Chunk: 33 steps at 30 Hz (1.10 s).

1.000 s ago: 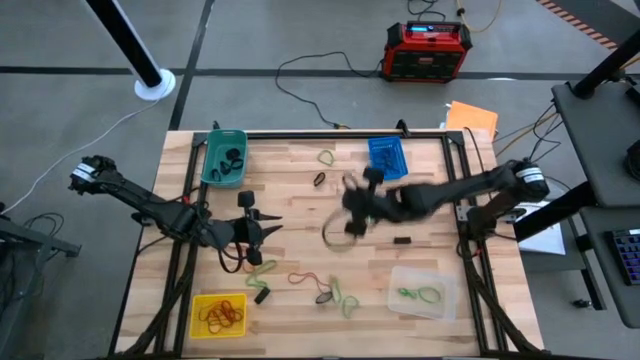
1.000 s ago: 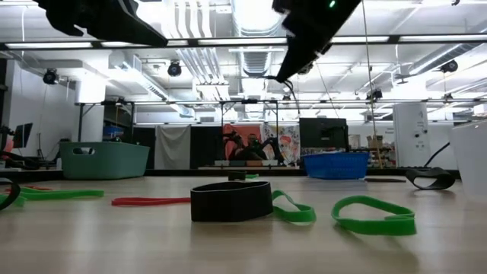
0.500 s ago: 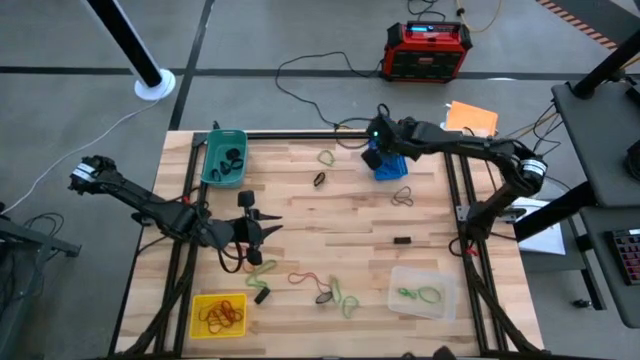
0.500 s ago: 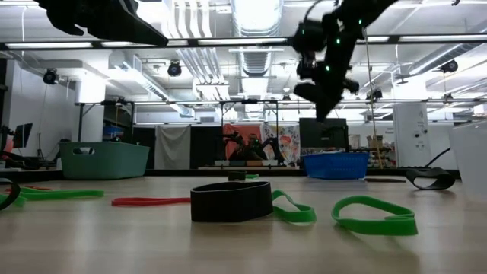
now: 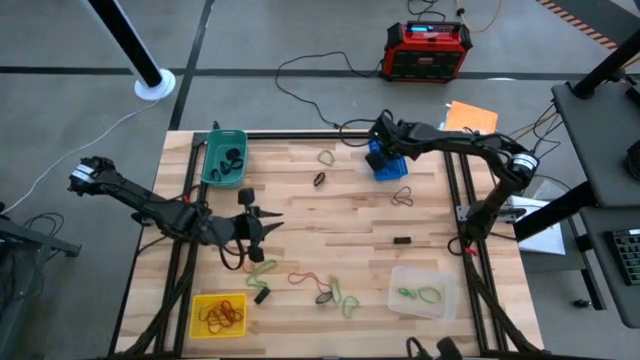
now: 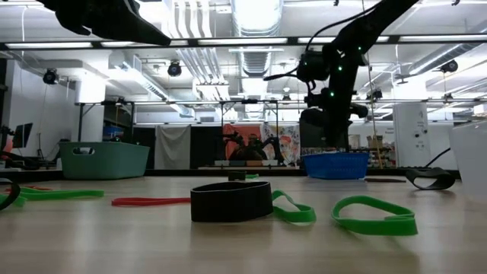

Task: Sort rubber bands into baskets
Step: Put the thin black rubber band into the blue basket, then put the green rubber band into the transparent bin

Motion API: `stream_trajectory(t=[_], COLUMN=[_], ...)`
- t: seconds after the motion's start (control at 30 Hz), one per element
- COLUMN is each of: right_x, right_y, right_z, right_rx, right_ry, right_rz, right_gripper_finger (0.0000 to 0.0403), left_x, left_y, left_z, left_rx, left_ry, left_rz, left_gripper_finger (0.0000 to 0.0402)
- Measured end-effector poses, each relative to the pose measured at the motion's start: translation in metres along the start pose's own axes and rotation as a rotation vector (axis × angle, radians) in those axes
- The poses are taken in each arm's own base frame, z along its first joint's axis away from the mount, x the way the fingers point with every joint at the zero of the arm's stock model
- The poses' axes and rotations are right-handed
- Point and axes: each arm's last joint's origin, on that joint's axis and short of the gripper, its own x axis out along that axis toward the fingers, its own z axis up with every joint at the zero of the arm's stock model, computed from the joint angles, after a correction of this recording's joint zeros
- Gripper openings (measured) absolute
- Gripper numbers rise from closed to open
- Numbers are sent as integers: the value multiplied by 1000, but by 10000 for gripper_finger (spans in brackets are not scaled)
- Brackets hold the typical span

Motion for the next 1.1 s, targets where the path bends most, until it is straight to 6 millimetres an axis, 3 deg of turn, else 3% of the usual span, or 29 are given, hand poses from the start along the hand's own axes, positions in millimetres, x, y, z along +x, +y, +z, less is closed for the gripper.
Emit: stream_trajectory(t=[0.37, 0.53, 0.8, 0.97, 1.1], right_x=[5, -5, -54, -91, -118], right_y=[-1, 0, 22, 46, 64], right_z=[-7, -2, -7, -27, -46], right_rx=[5, 12, -35, -123, -194], right_ry=[12, -27, -160, -256, -333], right_rz=[-29, -15, 90, 189, 284], right_gripper_finger=[102, 136, 146, 136, 130], left_x=[2, 2, 2, -1, -2], left_y=[3, 3, 2, 1, 0], left_z=[0, 1, 2, 10, 16], left_rx=[-20, -24, -73, -174, -275], left_ry=[0, -5, -16, -14, 95], left_rz=[17, 17, -17, -163, -255], left_gripper_finger=[77, 77, 77, 77, 77])
